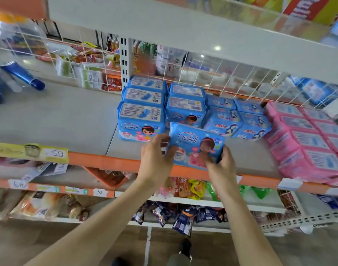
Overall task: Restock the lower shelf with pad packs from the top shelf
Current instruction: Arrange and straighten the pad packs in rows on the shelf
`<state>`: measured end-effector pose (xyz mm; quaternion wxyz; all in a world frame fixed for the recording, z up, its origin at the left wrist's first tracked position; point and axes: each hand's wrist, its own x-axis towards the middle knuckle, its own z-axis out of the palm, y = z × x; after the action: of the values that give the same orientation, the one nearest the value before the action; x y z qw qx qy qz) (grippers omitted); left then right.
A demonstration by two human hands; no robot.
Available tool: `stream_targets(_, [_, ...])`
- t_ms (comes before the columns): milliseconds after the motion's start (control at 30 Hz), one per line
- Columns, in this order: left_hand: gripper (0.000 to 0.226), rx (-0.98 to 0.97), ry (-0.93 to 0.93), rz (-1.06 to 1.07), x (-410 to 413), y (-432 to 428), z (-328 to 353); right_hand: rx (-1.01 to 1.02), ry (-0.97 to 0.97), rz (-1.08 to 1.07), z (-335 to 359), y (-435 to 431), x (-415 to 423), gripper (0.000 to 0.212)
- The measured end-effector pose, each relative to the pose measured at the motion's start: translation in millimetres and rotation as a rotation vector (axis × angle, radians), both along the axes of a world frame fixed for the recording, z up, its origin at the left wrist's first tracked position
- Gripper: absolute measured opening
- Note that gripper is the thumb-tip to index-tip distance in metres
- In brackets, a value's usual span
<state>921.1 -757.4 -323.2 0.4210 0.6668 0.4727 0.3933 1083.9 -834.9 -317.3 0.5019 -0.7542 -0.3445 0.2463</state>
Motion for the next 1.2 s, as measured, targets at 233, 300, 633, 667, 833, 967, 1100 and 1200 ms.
stream_targets(233, [0.031, 0.021, 0.058, 0.124, 26, 10, -11, 0.051, -0.051, 0.025, -19, 22, 22, 0.03])
stream_targets(300, [0.032, 0.038, 0.054, 0.167, 33, 7, -15, 0.084, -0.049, 0.028, -24, 24, 25, 0.033])
stream_targets(633, [0.025, 0.203, 0.037, 0.196, 41, 15, -24, 0.208, -0.07, -0.004, -40, 33, 33, 0.04])
stream_targets(667, [0.023, 0.209, 0.056, 0.201, 39, 17, -27, 0.201, -0.081, 0.001, -42, 35, 33, 0.043])
stream_targets(833, [0.018, 0.197, 0.165, 0.235, 25, 30, -28, 0.166, -0.139, 0.044, -46, 46, 28, 0.054])
stream_targets(967, [0.024, 0.24, 0.166, 0.415, -22, 36, -23, 0.165, -0.155, 0.007, -53, 52, 27, 0.052])
stream_targets(1100, [0.068, 0.051, 0.162, 0.505, -68, 62, -30, 0.182, -0.177, -0.035, -53, 58, 19, 0.053])
stream_targets(1200, [0.089, -0.063, 0.128, 0.332, -77, 79, -33, 0.208, -0.181, -0.004, -56, 58, 14, 0.087])
